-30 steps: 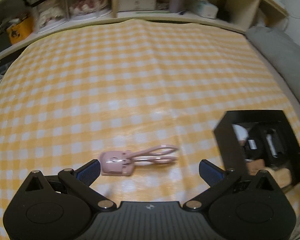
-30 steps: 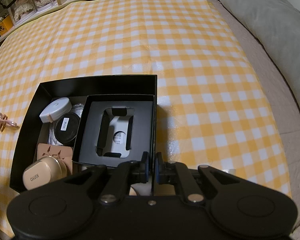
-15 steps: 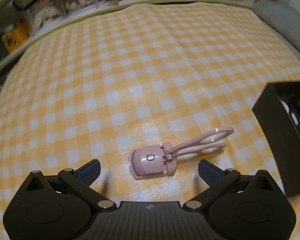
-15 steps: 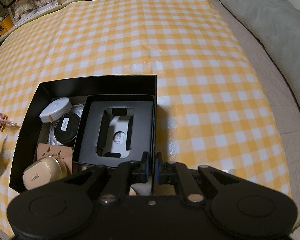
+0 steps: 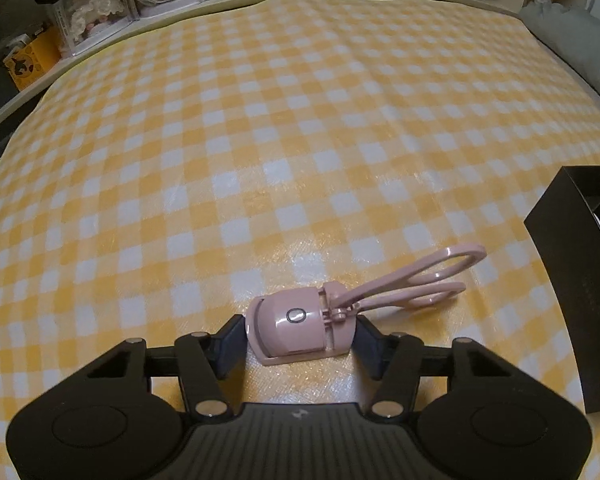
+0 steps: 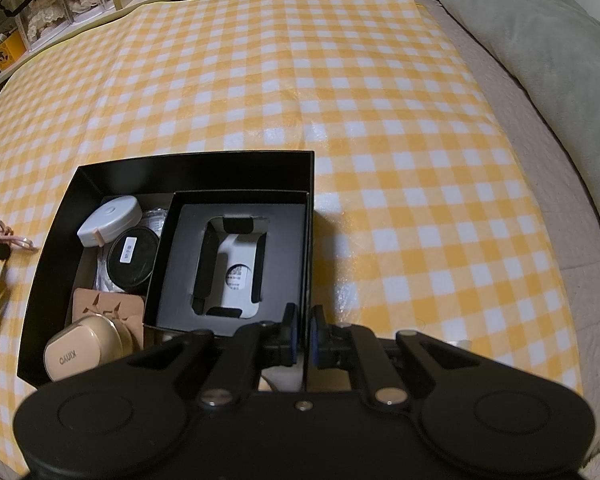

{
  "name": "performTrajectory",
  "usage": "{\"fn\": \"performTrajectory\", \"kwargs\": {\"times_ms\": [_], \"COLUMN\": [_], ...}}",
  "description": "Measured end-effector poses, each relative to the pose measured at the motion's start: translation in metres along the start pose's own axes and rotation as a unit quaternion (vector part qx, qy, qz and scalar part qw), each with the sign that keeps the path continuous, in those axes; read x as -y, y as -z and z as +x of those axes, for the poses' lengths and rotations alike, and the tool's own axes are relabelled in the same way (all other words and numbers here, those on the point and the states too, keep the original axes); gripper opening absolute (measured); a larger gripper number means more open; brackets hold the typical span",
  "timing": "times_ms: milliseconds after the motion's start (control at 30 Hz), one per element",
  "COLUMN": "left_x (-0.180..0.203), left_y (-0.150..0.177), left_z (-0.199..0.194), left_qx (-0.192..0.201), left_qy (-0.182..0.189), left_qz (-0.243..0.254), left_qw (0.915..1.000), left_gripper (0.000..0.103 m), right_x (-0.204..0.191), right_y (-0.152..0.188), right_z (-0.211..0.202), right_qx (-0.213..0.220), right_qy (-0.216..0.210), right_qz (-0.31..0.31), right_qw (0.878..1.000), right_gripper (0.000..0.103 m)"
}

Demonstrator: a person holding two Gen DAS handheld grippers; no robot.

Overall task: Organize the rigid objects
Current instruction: 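Grasp the pink eyelash curler with the left tool, then carry the pink eyelash curler with the left tool into the box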

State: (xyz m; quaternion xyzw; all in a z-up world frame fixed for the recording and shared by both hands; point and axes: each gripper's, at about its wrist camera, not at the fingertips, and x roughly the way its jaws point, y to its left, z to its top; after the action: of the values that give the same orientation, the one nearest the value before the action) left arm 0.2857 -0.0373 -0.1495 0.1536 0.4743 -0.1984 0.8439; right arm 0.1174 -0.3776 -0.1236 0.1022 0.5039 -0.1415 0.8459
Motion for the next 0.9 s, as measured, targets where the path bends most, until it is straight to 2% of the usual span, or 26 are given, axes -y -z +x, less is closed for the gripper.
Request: {"fn": "performTrajectory", "kwargs": {"times_ms": [133,233,400,533,667,767,900], "left_x": [0.006,-0.001,0.001,0.022,0.061,0.101,0.146], "left_y": [-0.006,-0.012,-0.021,-0.025,-0.024,-0.024,-0.022], "left_z": [0.0,-0.013,-0.04,-0.063,-0.084,-0.093,-0.095], "left_qx": [0.004,0.021,0.047,0.067,0.083,0.091,0.1], "left_qy": [-0.002,0.013,0.067,0.113,0.161,0.186,0.2], "left_qz": [0.008,-0.014,-0.047,-0.042,-0.007,0.056,0.126], "left_qw": [1.0,0.9996,0.9956,0.9904,0.9834,0.9767,0.9665], "left_gripper": [0.058,0.058,0.058,0.058,0.058,0.058,0.058], "right_x": [0.0,0.0,-0.001,-0.001,0.0,-0.001,0.0], "right_y": [0.0,0.0,0.0,0.0,0.0,0.0,0.0], "right_z": [0.0,0.0,0.0,0.0,0.0,0.0,0.0], "right_qx": [0.0,0.0,0.0,0.0,0.0,0.0,0.0], "right_qy": [0.0,-0.001,0.0,0.0,0.001,0.0,-0.001], "right_qz": [0.0,0.001,0.0,0.0,0.0,0.0,0.0], "right_qw": [1.0,1.0,1.0,1.0,1.0,1.0,1.0], "right_gripper": [0.007,0.007,0.007,0.007,0.007,0.007,0.007]}}
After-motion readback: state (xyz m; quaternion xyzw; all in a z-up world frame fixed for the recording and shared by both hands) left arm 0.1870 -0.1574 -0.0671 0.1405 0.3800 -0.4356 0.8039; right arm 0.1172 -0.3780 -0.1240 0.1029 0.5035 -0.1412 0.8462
